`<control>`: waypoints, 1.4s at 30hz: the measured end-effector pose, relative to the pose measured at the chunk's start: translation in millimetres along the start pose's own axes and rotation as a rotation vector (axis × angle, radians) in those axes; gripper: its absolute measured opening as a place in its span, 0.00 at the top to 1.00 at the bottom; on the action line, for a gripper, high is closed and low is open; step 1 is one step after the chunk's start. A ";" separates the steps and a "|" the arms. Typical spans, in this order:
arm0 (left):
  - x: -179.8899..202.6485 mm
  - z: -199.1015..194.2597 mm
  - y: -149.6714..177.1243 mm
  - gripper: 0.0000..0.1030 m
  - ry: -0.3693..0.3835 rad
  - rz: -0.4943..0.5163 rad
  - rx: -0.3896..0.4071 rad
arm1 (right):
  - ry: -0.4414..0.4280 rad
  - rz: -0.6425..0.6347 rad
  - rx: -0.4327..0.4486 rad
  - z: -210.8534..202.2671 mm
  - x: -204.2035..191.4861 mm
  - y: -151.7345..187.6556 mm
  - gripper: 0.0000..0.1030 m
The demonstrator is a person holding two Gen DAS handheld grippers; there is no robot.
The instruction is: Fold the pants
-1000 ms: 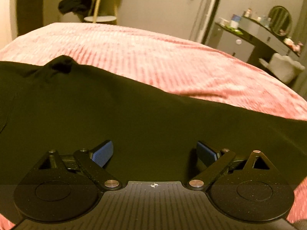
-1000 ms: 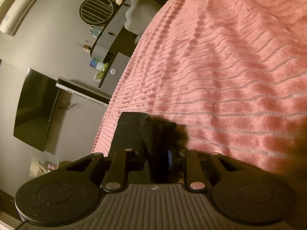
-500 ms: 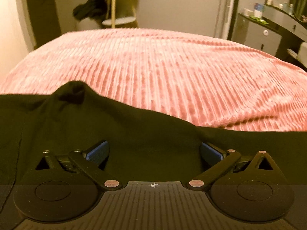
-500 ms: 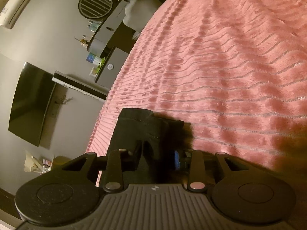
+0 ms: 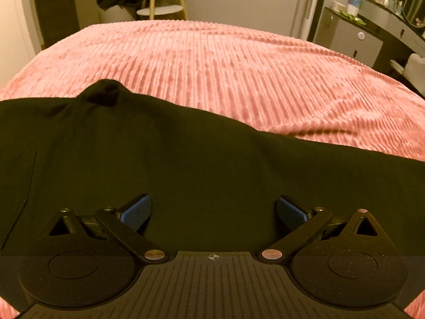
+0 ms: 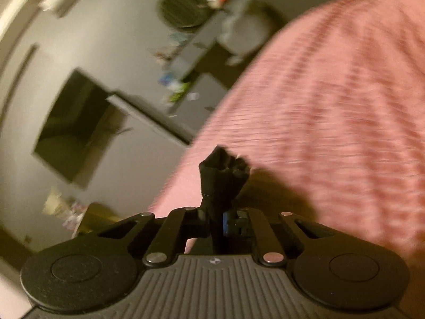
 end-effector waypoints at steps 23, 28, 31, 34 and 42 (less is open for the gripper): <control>-14.6 -19.5 24.4 0.00 0.236 -0.119 0.074 | -0.178 -0.249 -0.596 2.7 -124.8 166.6 0.36; -16.8 -19.7 24.0 0.00 0.343 -0.178 0.065 | -0.097 -0.103 -0.569 12.0 -95.4 160.9 0.65; -17.6 -17.4 23.4 0.00 0.428 -0.248 0.043 | -0.071 -0.202 -0.662 27.6 -108.3 182.0 0.70; -14.3 -12.9 23.8 0.00 0.513 -0.313 -0.010 | -0.087 -0.313 -0.697 33.1 -121.9 192.8 0.69; 29.5 14.0 10.3 0.00 0.604 -0.367 -0.136 | -0.164 -0.182 -0.713 36.6 -111.5 182.0 0.69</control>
Point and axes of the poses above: each gripper's, at about its wrist camera, not at the fingertips, and z roughly the way its jaws point, x to its right, y to its underside, the point moved 2 cm from there along z, roughly the way its jaws point, and after that the axes turned 4 degrees about x, right-handed, at the moved point
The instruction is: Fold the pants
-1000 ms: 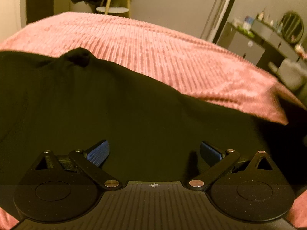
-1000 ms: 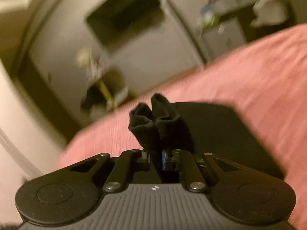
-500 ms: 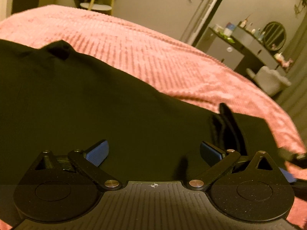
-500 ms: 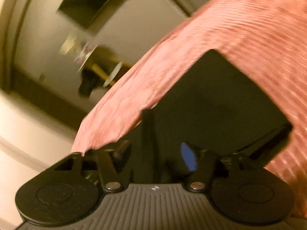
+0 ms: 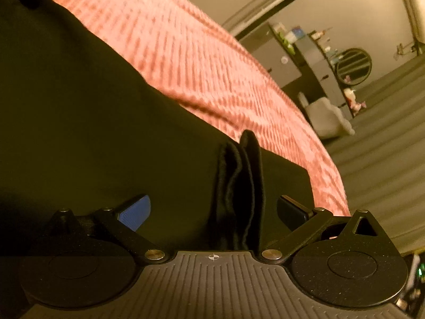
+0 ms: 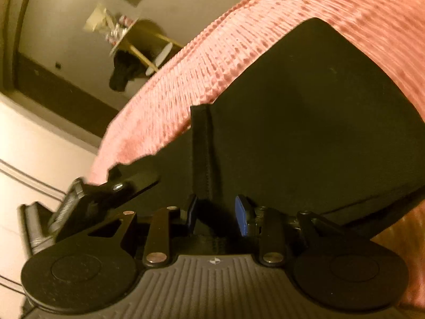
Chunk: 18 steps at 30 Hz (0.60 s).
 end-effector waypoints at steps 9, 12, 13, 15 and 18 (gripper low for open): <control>21.4 40.0 2.7 0.00 0.040 -0.048 -0.094 | -0.111 0.167 0.160 -23.6 27.5 -6.5 0.54; 29.1 42.8 3.8 0.12 0.033 -0.030 -0.105 | -0.124 0.149 0.159 -25.5 24.7 -5.5 0.54; 32.1 44.0 4.7 0.19 0.024 -0.011 -0.112 | -0.125 0.143 0.168 -25.7 24.1 -6.2 0.54; 35.9 45.6 7.4 0.32 -0.012 0.031 -0.115 | -0.122 0.139 0.180 -29.6 24.4 -5.1 0.54; 33.6 46.5 4.9 0.68 -0.037 0.013 -0.118 | -0.127 0.137 0.190 -35.7 23.2 -3.8 0.54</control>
Point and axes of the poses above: each gripper's, at about its wrist camera, not at the fingertips, and z roughly the way its jaws point, x to its right, y to its underside, the point moved 2 cm from there along z, roughly the way its jaws point, and after that the axes turned 4 degrees about x, right-handed, at the moved point
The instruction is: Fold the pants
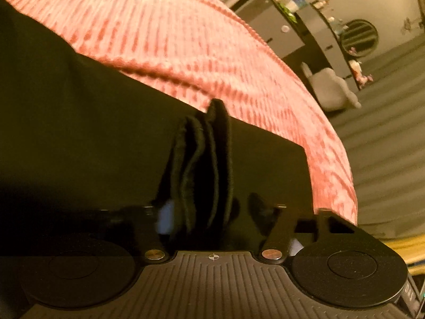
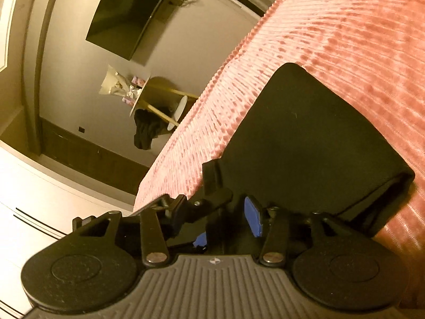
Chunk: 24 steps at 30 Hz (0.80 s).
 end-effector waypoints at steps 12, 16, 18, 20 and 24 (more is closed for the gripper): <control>-15.6 -35.8 -2.0 0.87 0.090 -0.084 0.058 | -0.125 0.119 0.138 -37.5 9.7 -1.6 0.39; -40.6 -73.9 -12.8 0.87 0.062 -0.076 0.115 | -0.205 0.121 0.139 -43.5 8.6 -0.3 0.34; -58.7 -90.9 -16.7 0.87 0.017 -0.064 0.141 | -0.181 0.098 0.129 -40.1 4.7 0.8 0.33; -75.3 -103.8 -16.6 0.87 -0.034 -0.060 0.156 | -0.136 0.077 0.097 -31.3 1.9 1.9 0.33; -103.2 -108.4 -11.9 0.80 -0.043 -0.162 0.128 | 0.021 0.005 0.009 -9.9 -5.8 5.9 0.33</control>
Point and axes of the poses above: each gripper's, at about its wrist camera, not at the fingertips, and z roughly the way its jaws point, x to its right, y to its underside, the point moved 2 cm from there along z, roughly the way its jaws point, and after that the axes turned 4 degrees about x, right-handed, at the moved point
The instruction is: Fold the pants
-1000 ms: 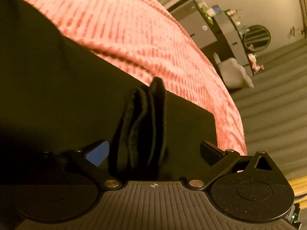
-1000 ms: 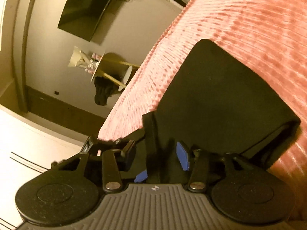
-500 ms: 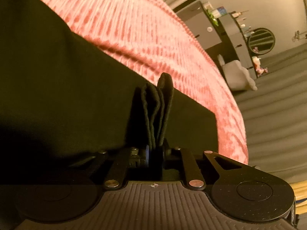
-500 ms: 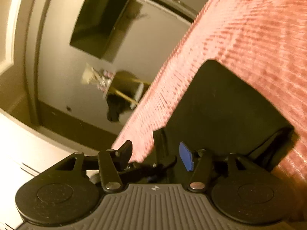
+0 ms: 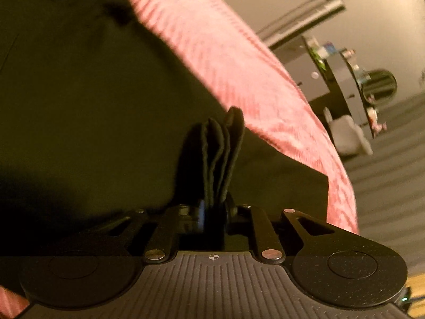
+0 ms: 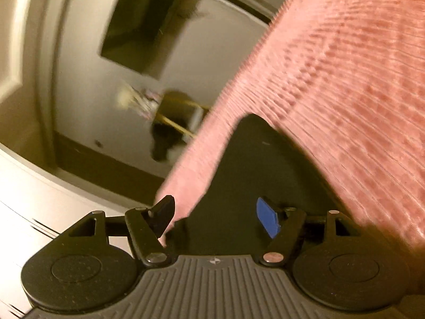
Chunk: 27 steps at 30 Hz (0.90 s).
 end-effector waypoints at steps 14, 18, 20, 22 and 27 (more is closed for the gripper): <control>0.6 13.5 6.5 0.10 0.142 -0.010 -0.037 | 0.409 -0.521 -0.196 62.9 -49.9 42.8 0.15; 11.9 16.4 13.0 0.08 0.110 0.098 -0.040 | 0.457 -0.611 -0.222 71.8 -58.5 52.5 0.09; 13.6 16.1 13.7 0.08 0.103 0.115 -0.040 | 0.472 -0.639 -0.232 73.5 -62.4 56.2 0.08; 12.5 15.8 12.5 0.08 0.108 0.104 -0.039 | 0.477 -0.648 -0.235 73.4 -64.1 57.7 0.08; 4.5 12.7 11.8 0.08 0.120 0.084 -0.038 | 0.462 -0.620 -0.229 69.1 -61.4 55.0 0.07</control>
Point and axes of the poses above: each gripper's, at about its wrist camera, not at the fingertips, and z roughly the way its jaws point, x to its right, y to its underside, the point moved 2 cm from there along z, roughly the way its jaws point, and after that the axes turned 4 degrees about x, right-handed, at the moved point
